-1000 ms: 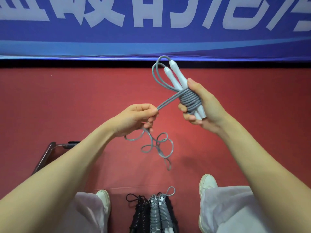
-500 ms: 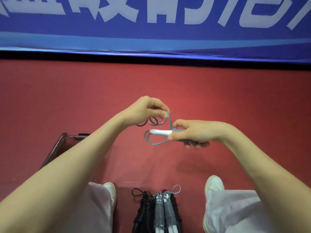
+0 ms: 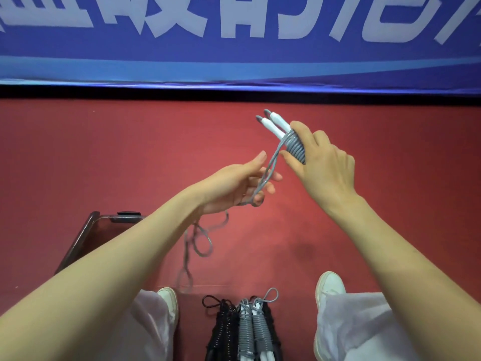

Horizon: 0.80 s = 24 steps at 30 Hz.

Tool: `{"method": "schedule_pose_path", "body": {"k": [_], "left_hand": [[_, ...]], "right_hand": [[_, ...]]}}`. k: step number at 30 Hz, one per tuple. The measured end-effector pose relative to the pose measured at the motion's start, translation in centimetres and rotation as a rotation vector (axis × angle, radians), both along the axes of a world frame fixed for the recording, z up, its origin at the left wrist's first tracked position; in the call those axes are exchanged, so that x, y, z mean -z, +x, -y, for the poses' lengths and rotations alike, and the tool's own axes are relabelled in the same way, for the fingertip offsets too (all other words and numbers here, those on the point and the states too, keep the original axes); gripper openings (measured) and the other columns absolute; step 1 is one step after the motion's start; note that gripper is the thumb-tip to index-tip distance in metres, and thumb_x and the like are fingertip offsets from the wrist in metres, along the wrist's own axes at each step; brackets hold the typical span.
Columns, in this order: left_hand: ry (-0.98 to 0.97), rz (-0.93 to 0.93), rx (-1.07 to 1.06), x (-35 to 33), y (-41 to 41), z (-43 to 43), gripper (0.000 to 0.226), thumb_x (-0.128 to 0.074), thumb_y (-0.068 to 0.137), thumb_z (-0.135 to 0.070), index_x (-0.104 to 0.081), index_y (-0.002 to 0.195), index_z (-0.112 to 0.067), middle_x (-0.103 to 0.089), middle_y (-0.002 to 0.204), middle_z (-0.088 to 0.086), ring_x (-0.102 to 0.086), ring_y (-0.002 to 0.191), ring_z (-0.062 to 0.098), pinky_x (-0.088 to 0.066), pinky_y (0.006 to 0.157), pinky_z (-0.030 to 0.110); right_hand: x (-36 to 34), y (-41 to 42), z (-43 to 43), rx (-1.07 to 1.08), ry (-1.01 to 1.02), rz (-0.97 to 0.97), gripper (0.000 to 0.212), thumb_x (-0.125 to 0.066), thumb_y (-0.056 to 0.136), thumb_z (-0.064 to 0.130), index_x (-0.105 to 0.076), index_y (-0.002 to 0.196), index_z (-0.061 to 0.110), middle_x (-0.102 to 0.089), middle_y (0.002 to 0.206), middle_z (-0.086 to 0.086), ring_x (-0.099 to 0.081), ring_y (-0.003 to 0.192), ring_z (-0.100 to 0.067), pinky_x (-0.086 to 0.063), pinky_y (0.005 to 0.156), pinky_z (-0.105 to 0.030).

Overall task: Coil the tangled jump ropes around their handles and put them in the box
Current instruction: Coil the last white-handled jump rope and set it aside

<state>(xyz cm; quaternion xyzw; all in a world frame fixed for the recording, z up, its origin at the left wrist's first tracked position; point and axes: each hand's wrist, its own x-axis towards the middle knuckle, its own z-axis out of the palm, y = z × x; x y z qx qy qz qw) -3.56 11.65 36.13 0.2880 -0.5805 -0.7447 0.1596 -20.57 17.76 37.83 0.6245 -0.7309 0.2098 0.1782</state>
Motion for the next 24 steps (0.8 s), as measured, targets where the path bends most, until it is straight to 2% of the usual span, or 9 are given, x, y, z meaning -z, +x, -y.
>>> {"method": "schedule_pose_path", "body": {"k": [3, 5, 7, 10, 12, 17, 19, 21, 24], "left_hand": [[0.044, -0.101, -0.013, -0.16, 0.2, 0.16, 0.03, -0.053, 0.084, -0.035, -0.062, 0.094, -0.008, -0.065, 0.073, 0.002, -0.066, 0.069, 0.016, -0.055, 0.069, 0.024], [0.023, -0.131, -0.016, -0.01, 0.33, 0.08, 0.01, -0.057, 0.084, -0.02, -0.057, 0.086, -0.01, -0.062, 0.071, 0.0, -0.068, 0.071, 0.017, -0.056, 0.07, 0.025], [0.044, -0.151, -0.023, 0.13, 0.27, 0.08, 0.008, -0.06, 0.086, -0.016, -0.053, 0.082, -0.014, -0.055, 0.069, -0.002, -0.056, 0.057, 0.011, -0.05, 0.061, 0.022], [0.06, -0.167, -0.094, 0.13, 0.07, 0.32, 0.019, -0.061, 0.087, -0.031, -0.06, 0.091, -0.013, -0.048, 0.071, -0.003, -0.038, 0.051, 0.007, -0.039, 0.055, 0.019], [-0.024, -0.148, -0.137, 0.34, -0.06, 0.62, 0.027, -0.058, 0.086, -0.033, -0.064, 0.098, -0.01, -0.048, 0.071, -0.004, -0.036, 0.053, 0.006, -0.035, 0.058, 0.018], [-0.15, -0.123, -0.234, 0.71, -0.17, 0.78, 0.017, -0.051, 0.098, -0.019, -0.065, 0.099, -0.01, -0.055, 0.074, -0.006, -0.042, 0.058, 0.006, -0.036, 0.062, 0.018], [-0.159, -0.114, -0.258, 0.54, -0.3, 0.72, 0.015, -0.051, 0.097, -0.017, -0.065, 0.094, -0.012, -0.056, 0.074, -0.006, -0.043, 0.057, 0.006, -0.036, 0.06, 0.016], [-0.169, -0.092, -0.262, 0.48, -0.27, 0.76, 0.013, -0.054, 0.096, -0.016, -0.063, 0.086, -0.015, -0.057, 0.075, -0.006, -0.045, 0.056, 0.005, -0.035, 0.058, 0.015], [-0.253, -0.069, -0.268, 0.38, -0.14, 0.91, 0.012, -0.058, 0.094, -0.014, -0.061, 0.082, -0.014, -0.06, 0.072, -0.007, -0.047, 0.057, 0.007, -0.037, 0.055, 0.013]], "right_hand": [[0.6, 0.31, 0.13, -0.091, -0.062, 0.027, 0.054, -0.066, 0.087, 0.039, -0.053, 0.135, 0.02, -0.058, 0.092, -0.013, -0.063, 0.066, -0.037, -0.032, 0.05, -0.031], [0.84, 0.63, 0.13, -0.128, -0.095, 0.009, 0.053, -0.07, 0.084, 0.036, -0.057, 0.131, 0.018, -0.059, 0.087, -0.012, -0.062, 0.061, -0.035, -0.03, 0.049, -0.028], [0.66, 0.72, 0.18, -0.09, -0.061, 0.029, 0.054, -0.063, 0.089, 0.041, -0.051, 0.137, 0.022, -0.059, 0.096, -0.011, -0.063, 0.072, -0.037, -0.032, 0.051, -0.031], [0.43, 0.17, 0.14, -0.022, -0.001, 0.047, 0.055, -0.052, 0.093, 0.049, -0.04, 0.143, 0.028, -0.056, 0.11, -0.008, -0.062, 0.09, -0.038, -0.038, 0.061, -0.037], [0.32, 0.04, 0.0, -0.006, 0.019, 0.094, 0.055, -0.051, 0.093, 0.051, -0.039, 0.142, 0.029, -0.056, 0.111, -0.007, -0.062, 0.093, -0.04, -0.041, 0.065, -0.039], [0.41, 0.05, 0.13, -0.041, 0.049, 0.344, 0.048, -0.055, 0.089, 0.053, -0.043, 0.131, 0.034, -0.06, 0.111, 0.0, -0.06, 0.099, -0.035, -0.036, 0.072, -0.037], [0.19, 0.21, 0.14, -0.124, 0.032, 0.515, 0.044, -0.061, 0.086, 0.051, -0.046, 0.124, 0.036, -0.062, 0.103, 0.009, -0.059, 0.093, -0.027, -0.038, 0.073, -0.035], [-0.04, 0.46, 0.02, -0.198, 0.024, 0.662, 0.043, -0.069, 0.081, 0.048, -0.05, 0.118, 0.036, -0.058, 0.083, 0.016, -0.055, 0.077, -0.018, -0.042, 0.072, -0.034], [0.04, 0.49, -0.06, -0.243, 0.039, 0.761, 0.049, -0.077, 0.074, 0.047, -0.053, 0.115, 0.037, -0.051, 0.068, 0.018, -0.047, 0.062, -0.005, -0.038, 0.061, -0.022]]}}
